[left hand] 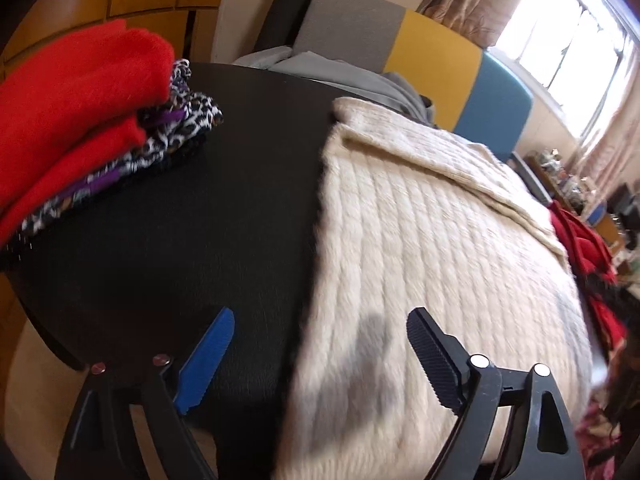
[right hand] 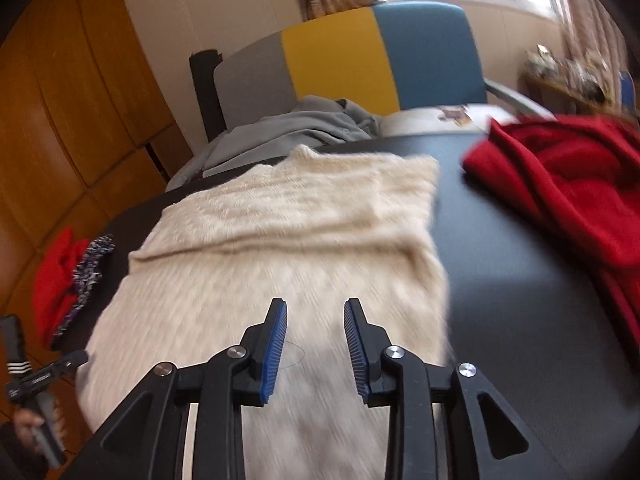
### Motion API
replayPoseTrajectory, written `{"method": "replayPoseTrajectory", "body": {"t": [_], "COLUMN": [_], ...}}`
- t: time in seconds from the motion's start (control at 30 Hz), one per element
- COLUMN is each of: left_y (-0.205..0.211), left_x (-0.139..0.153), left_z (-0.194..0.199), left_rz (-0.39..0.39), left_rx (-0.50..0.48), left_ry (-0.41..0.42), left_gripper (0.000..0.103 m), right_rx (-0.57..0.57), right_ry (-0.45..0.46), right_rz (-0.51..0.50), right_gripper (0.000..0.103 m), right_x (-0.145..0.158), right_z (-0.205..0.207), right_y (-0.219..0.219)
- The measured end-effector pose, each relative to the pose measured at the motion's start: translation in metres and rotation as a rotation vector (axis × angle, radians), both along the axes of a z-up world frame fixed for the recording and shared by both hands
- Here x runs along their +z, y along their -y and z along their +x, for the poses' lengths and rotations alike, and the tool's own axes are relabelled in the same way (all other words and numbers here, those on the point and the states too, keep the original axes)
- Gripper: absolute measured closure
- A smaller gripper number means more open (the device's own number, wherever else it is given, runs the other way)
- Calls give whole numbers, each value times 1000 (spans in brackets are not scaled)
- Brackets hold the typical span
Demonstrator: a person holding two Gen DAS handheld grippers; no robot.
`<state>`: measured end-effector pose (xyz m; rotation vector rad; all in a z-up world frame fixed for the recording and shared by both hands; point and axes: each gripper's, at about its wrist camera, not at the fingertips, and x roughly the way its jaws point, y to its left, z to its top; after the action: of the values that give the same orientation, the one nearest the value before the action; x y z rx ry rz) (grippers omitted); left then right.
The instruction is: Fold clothes
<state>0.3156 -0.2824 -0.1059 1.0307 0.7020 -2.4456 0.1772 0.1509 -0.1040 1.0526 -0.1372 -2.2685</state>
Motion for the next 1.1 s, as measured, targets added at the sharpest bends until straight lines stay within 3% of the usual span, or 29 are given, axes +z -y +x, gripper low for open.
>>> {"method": "replayPoseTrajectory", "body": {"t": [0.1, 0.23, 0.4, 0.6, 0.8, 0.83, 0.93, 1.03, 1.1], "left_y": [-11, -25, -43, -51, -37, -34, -28, -22, -18], "left_x": [-1, -3, -4, -5, -5, -5, -5, -5, -5], "left_z": [2, 2, 2, 14, 24, 25, 26, 28, 28], "left_rz": [-10, -30, -36, 6, 85, 99, 155, 214, 252], "left_rx": [-40, -89, -167, -197, -168, -162, -169, -180, -188], "left_ry": [1, 22, 33, 23, 12, 13, 12, 11, 10], "left_gripper": [8, 6, 6, 10, 30, 39, 90, 89, 90], "right_rx": [-30, -46, 82, 130, 204, 207, 208, 219, 227], "right_ry": [126, 223, 315, 359, 449, 455, 434, 402, 380], "right_rz": [-17, -83, -219, -273, -188, -175, -169, -168, -167], "right_gripper": [73, 72, 71, 74, 73, 74, 82, 93, 95], "right_x": [-20, -41, -59, -68, -92, -96, -94, -83, -76], "right_z": [25, 56, 76, 82, 95, 96, 98, 99, 100], "right_y": [-52, -84, -68, -61, -42, -37, -29, -28, -27]}}
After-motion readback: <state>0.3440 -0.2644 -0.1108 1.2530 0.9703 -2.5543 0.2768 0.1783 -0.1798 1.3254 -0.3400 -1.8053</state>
